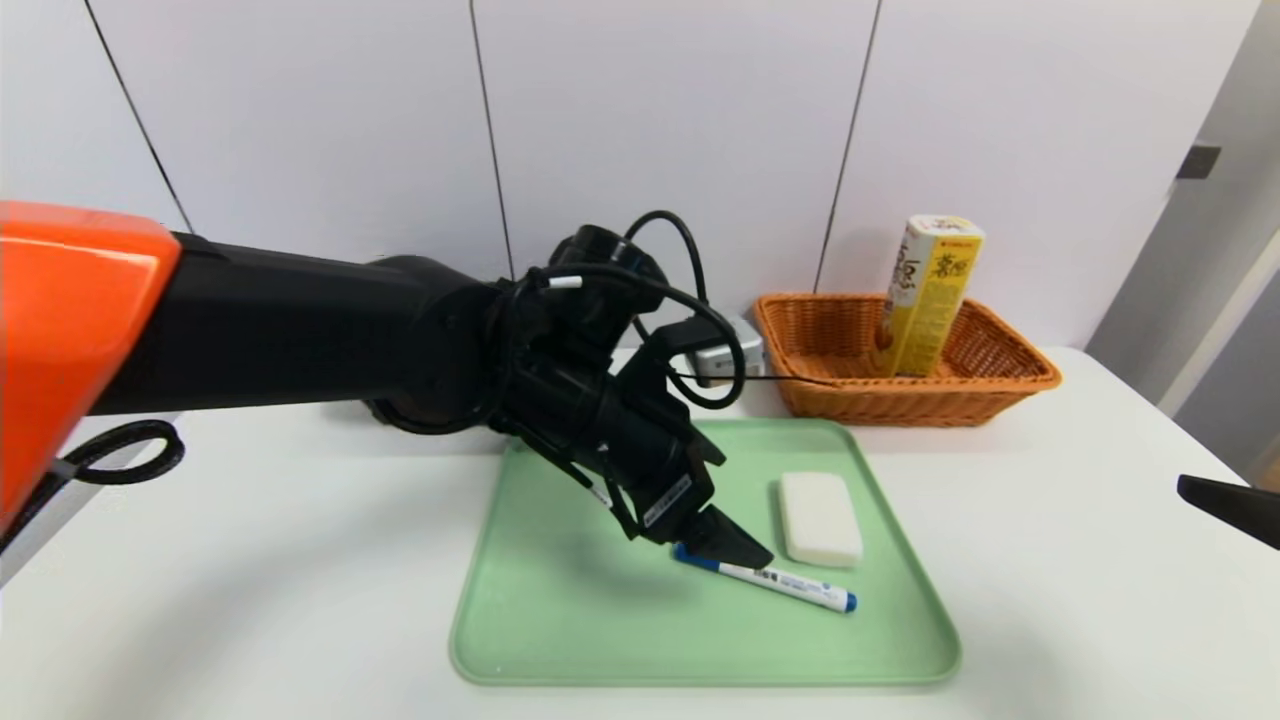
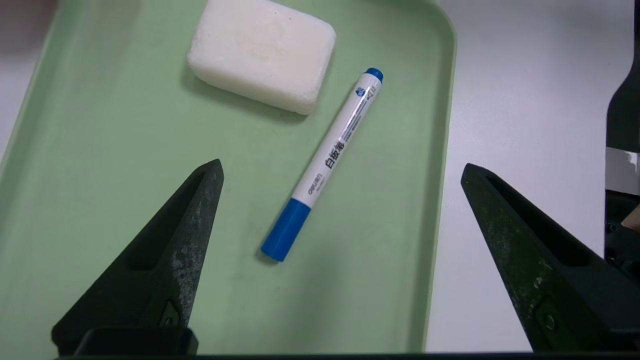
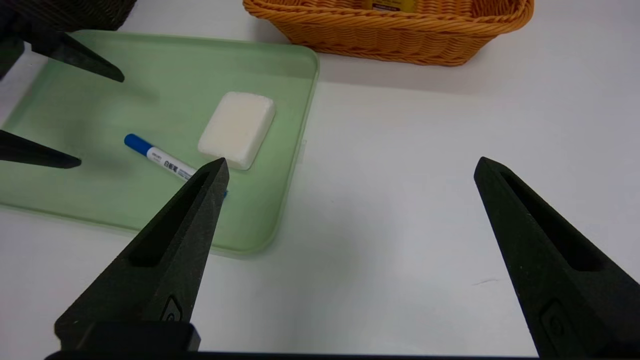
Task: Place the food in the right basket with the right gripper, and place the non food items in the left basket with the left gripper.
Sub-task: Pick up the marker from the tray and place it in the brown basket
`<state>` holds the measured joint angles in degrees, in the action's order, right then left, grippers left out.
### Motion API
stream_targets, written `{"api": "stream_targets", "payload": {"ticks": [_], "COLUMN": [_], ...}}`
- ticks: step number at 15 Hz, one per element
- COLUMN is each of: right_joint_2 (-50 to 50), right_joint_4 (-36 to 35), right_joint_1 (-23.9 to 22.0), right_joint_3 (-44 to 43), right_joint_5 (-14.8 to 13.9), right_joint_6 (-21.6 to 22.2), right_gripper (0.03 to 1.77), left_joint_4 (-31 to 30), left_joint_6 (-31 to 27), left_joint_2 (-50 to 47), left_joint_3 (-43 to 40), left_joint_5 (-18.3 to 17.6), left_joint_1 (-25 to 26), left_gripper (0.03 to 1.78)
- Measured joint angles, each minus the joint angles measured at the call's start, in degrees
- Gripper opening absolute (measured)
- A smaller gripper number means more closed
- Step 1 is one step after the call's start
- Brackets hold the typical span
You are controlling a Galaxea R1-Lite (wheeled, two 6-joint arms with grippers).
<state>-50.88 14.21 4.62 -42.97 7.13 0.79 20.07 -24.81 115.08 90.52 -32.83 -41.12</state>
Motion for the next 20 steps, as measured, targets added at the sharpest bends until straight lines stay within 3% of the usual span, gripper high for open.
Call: {"api": "stream_targets", "payload": {"ticks": [3,10,20], "right_joint_2": [0.12,0.61,0.83], "right_joint_4": [-0.13,-0.2,-0.27], "right_joint_1": [-0.38,-1.15,-1.21], "right_joint_3": [0.72,1.79,2.84], "right_joint_5": [0.0,-0.06,-0.06], "right_joint_6": [0.05,0.0,0.0], "right_gripper": [1.69,1.69,1.69], "left_joint_4": [-4.02,-4.47,-10.12], "left_joint_6": [-0.51,-3.72,-7.46], "left_joint_2": [2.86,5.68,9.23], "left_joint_3": [-0.5,-2.97,-3.78], "left_joint_5": [-0.07,-3.08,-3.36], "left_joint_1": [-1.49,-3.84,-4.19], "left_gripper": [1.69,1.69,1.69]}}
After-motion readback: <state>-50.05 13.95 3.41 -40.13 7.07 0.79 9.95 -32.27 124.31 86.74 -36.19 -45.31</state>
